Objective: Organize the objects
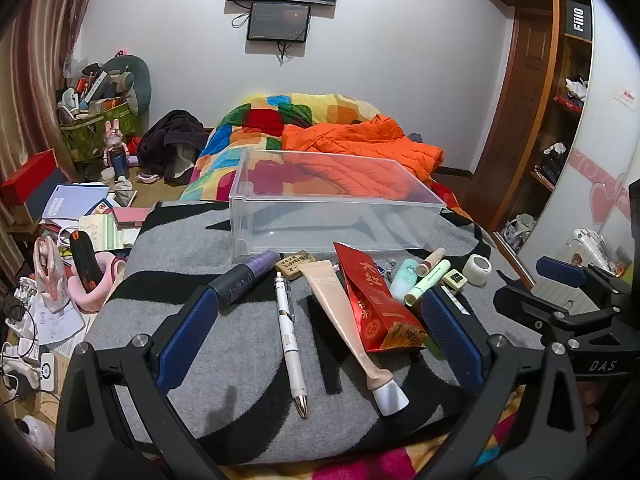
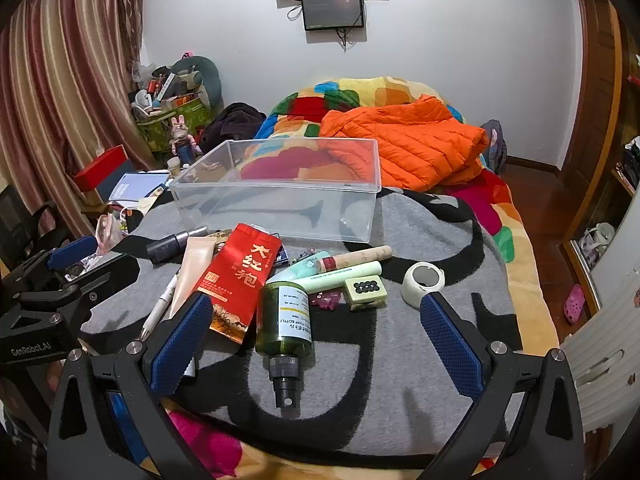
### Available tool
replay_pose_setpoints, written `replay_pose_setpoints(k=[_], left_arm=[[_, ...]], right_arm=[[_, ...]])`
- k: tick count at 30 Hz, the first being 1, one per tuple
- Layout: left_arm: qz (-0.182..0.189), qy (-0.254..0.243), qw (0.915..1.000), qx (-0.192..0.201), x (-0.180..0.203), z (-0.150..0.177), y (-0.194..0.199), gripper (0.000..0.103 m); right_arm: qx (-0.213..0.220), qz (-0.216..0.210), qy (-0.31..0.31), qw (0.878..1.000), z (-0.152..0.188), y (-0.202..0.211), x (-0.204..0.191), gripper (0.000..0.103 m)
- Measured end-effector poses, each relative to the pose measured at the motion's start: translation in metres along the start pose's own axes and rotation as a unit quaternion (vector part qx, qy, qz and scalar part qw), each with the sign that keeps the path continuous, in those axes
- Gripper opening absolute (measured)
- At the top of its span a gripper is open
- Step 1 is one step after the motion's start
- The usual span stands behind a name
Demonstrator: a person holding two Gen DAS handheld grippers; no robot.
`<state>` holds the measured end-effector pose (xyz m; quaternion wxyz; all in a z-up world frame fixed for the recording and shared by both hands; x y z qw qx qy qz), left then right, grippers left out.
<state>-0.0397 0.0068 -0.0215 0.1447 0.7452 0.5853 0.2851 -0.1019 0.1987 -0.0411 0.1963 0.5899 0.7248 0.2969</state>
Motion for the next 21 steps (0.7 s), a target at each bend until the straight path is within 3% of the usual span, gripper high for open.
replay_pose_setpoints(k=[21], left_arm=[[-0.006,-0.028,0.9996,0.008,0.013,-0.001,0.005,0.103]], right_arm=[[0.001,-0.002,0.001,1.000,0.002,0.002,-0.002,0.103]])
Point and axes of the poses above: each gripper's, at about its wrist camera, not at the fingertips, and y roughly against the way its jaws point, x to its right, z to its underside, the point moved 6 cm from there along -y, roughly the way its jaws point, and after that the axes turned 13 degrees about z, right-handed, at the moved point
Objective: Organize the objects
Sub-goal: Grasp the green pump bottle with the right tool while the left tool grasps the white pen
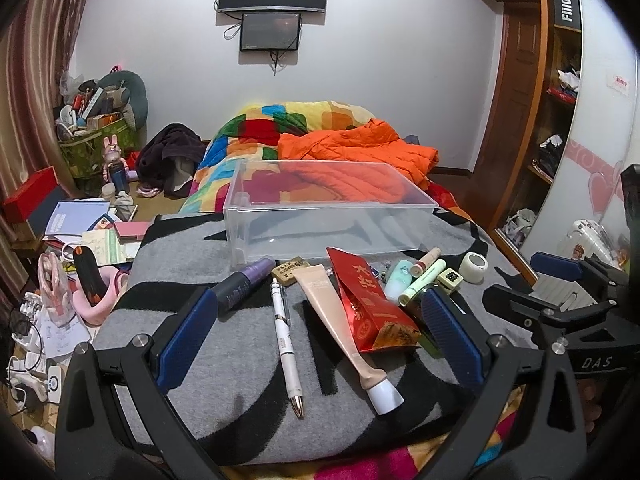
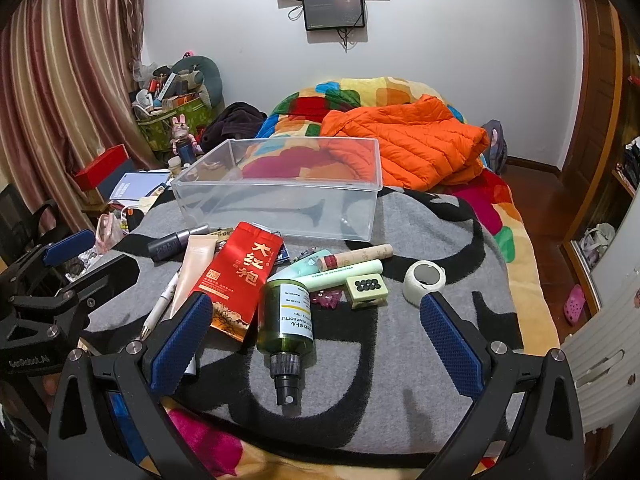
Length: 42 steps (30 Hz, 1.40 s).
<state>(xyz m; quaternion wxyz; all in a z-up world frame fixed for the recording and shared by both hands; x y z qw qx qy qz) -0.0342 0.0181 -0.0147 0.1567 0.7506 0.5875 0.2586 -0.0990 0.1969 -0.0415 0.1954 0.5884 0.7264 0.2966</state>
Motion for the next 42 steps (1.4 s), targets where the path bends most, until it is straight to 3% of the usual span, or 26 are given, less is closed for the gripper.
replay_pose_setpoints(k=[21,29,33,37,42], left_arm=[[0.005,0.024,0.9997,-0.006,-0.009,0.004,-0.004,0.103],[-0.016,0.041,0.9988,-0.023,-0.041,0.007,-0.015,0.103],[-0.018,0.067,0.9963,-0.050,-0.061,0.018,-0.025,0.081],[-0.022,0.087,0.9930,-0.076,-0.071,0.035,-0.037,0.078],[-0.032,0.074,0.9925,-0.091,-0.067,0.041,-0.055,0.076]], right_arm=[[0.008,0.003,-0.001,1.000,0.002,0.001,0.003,0.102],[-0.004,0.016,-0.012,1.000,0.005,-0.011,0.019,0.098],[-0.033,0.008,-0.017,0.999,0.014,-0.024,0.022,0.086],[-0.055,-0.016,-0.023,0.998,0.019,-0.035,0.017,0.080],[-0.061,-0.031,-0.011,0.998,0.020,-0.045,0.000,0.073]])
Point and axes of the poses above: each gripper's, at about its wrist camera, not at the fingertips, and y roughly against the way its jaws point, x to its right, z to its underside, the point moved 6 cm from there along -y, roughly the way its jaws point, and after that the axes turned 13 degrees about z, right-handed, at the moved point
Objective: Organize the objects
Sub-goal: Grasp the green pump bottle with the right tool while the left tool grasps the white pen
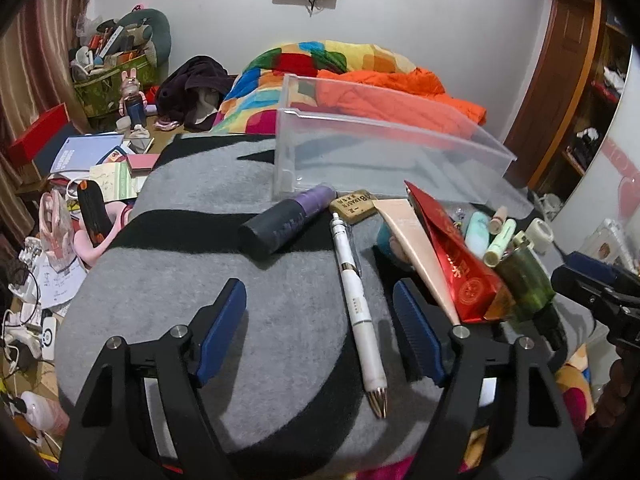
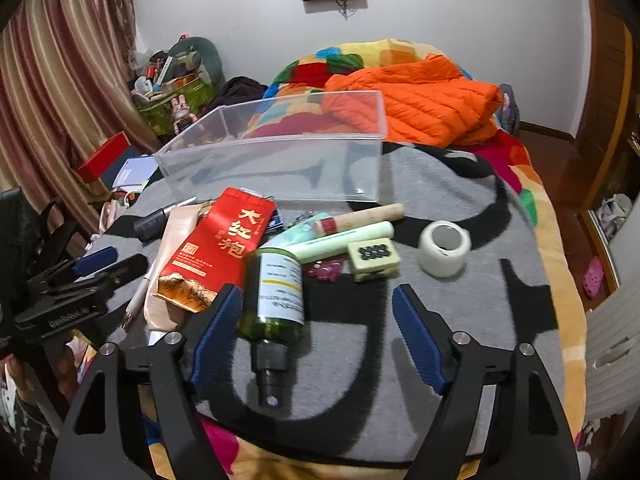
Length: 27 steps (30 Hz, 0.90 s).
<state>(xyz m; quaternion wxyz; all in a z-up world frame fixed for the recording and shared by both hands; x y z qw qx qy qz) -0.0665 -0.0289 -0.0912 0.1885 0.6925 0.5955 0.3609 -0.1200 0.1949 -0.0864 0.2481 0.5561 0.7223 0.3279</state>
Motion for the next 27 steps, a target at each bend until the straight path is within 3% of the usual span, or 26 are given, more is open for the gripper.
replay_pose_setpoints(k=[6,11,13,14,16,18,27], left_arm=[[-0.024,-0.023,0.9991,-0.025,0.001,-0.001,-0.026,0.060],[-0.038,-0.040,0.9984,-0.016,0.004,-0.004,-0.034,0.053],[-0.036,-0.042,0.9984,-0.012,0.004,-0.005,-0.036,0.042],[-0.036,-0.044,0.9983,-0.011,0.005,-0.005,-0.036,0.038],[-0.034,-0.049,0.9981,-0.010,0.005,-0.005,-0.034,0.020],[-0.031,-0.053,0.9980,-0.012,0.007,-0.004,-0.032,0.013],[-0.005,-0.040,0.9991,0.011,0.009,0.001,0.005,0.013]], right_arm=[[-0.023,-0.022,0.005,0.999,0.003,-0.018,-0.011,0.062],[-0.047,-0.034,0.008,0.998,0.009,-0.031,-0.019,0.048],[-0.054,-0.038,0.008,0.998,0.013,-0.035,-0.021,0.040],[-0.051,-0.035,0.007,0.998,0.012,-0.035,-0.020,0.039],[-0.046,-0.031,0.006,0.998,0.012,-0.032,-0.018,0.039],[-0.042,-0.026,0.007,0.999,0.012,-0.028,-0.016,0.038],[-0.015,-0.015,0.000,1.000,0.000,-0.009,-0.004,0.038]])
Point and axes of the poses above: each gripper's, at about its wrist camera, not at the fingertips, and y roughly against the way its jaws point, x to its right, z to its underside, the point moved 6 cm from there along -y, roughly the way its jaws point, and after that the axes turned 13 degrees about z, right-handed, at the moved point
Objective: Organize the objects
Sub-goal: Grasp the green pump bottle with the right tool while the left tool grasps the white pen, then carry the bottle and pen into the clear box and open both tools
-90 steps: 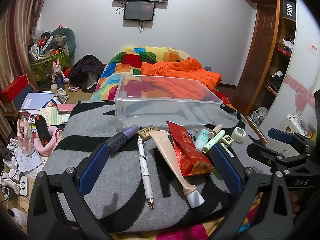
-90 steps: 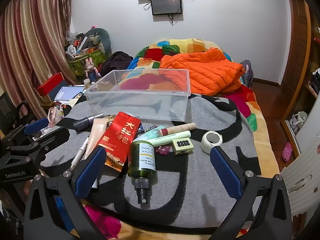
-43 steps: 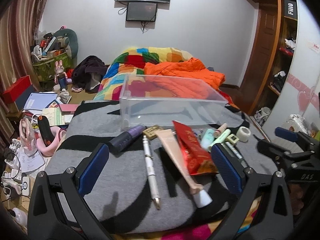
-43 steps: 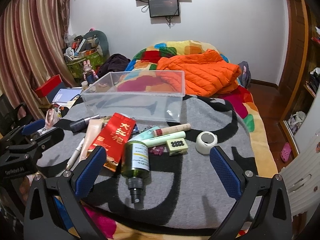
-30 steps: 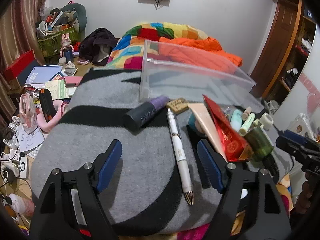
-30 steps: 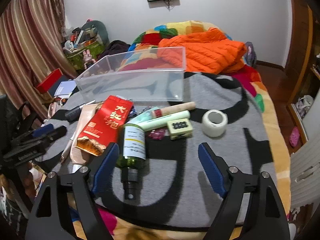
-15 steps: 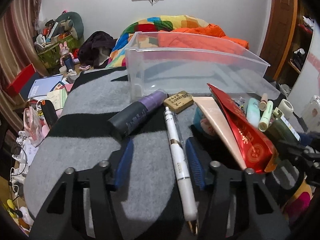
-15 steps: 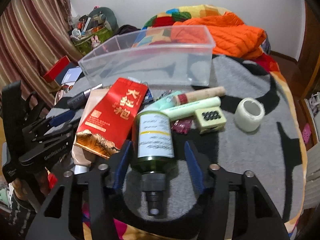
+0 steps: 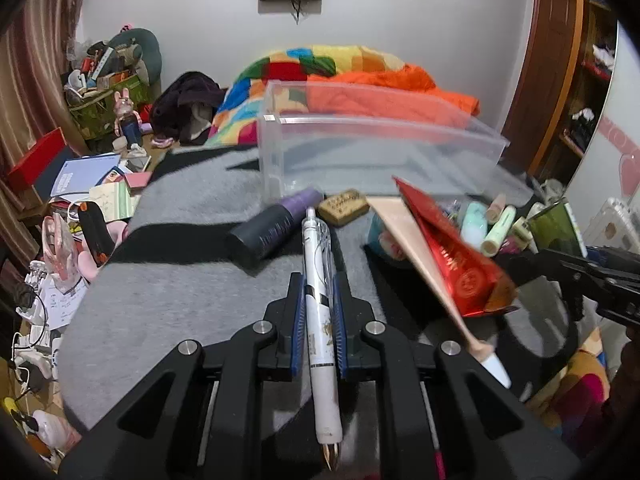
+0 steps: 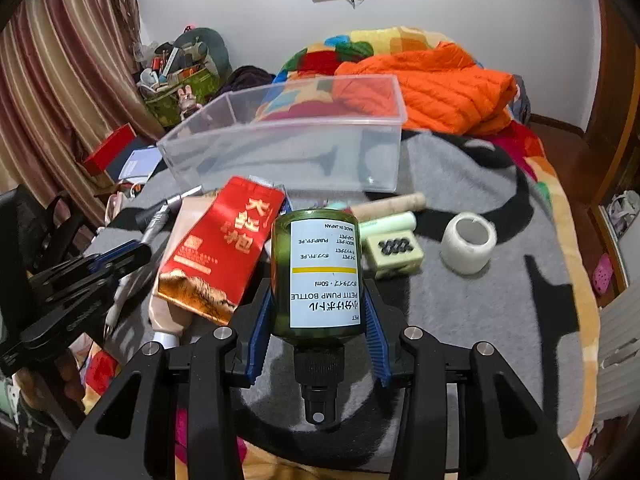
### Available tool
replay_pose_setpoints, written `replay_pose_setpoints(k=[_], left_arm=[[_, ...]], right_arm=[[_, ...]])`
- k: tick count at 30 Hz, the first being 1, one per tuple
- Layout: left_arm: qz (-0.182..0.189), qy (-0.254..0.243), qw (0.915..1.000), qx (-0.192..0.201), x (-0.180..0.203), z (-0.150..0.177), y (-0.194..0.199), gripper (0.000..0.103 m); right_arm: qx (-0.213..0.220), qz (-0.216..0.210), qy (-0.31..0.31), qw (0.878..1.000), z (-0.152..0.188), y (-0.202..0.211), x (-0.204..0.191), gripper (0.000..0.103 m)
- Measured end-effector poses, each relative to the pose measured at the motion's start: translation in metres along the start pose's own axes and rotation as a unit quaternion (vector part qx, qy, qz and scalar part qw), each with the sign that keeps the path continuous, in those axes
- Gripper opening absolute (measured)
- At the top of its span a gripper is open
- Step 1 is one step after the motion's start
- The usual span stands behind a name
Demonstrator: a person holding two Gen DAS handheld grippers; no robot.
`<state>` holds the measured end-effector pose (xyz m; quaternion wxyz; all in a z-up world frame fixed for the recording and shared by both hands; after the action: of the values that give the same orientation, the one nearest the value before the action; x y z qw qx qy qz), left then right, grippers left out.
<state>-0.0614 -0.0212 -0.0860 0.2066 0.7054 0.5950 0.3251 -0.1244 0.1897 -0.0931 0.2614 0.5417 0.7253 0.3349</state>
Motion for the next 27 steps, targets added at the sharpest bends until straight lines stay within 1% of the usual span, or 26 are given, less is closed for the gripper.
replay_pose_setpoints(k=[5,10,15,19,24,27], left_arm=[[0.008,-0.003,0.9995,0.032,0.003,-0.019,0.024,0.013],[0.013,-0.001,0.9977,0.067,0.005,-0.044,0.038,0.013],[0.022,-0.006,0.9956,0.091,0.009,-0.067,0.046,0.012],[0.025,-0.012,0.9941,0.104,0.010,-0.087,0.049,0.012],[0.039,-0.011,0.9920,0.120,0.009,-0.115,0.053,0.010],[0.032,-0.019,0.9908,0.130,0.010,-0.133,0.052,0.010]], right_arm=[[0.027,0.007,0.000,1.000,-0.017,0.012,0.002,0.038],[0.063,0.011,-0.002,0.998,-0.047,0.027,0.003,0.038],[0.089,0.010,0.001,0.996,-0.073,0.034,0.000,0.038],[0.102,0.010,0.003,0.995,-0.095,0.035,-0.003,0.038],[0.111,0.012,0.005,0.994,-0.118,0.032,-0.005,0.038],[0.112,0.012,0.006,0.994,-0.133,0.026,-0.007,0.038]])
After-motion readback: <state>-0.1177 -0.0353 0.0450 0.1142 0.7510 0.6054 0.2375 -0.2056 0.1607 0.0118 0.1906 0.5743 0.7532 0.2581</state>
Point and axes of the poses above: each gripper's, at about its wrist camera, not at the fingertips, and y roughly against the way its jaws point, x to its right, z to its underside, the point moved 6 cm from there along -y, roughly the way its jaws point, and after that the axes turned 13 degrees about z, right-handed, at the moved point
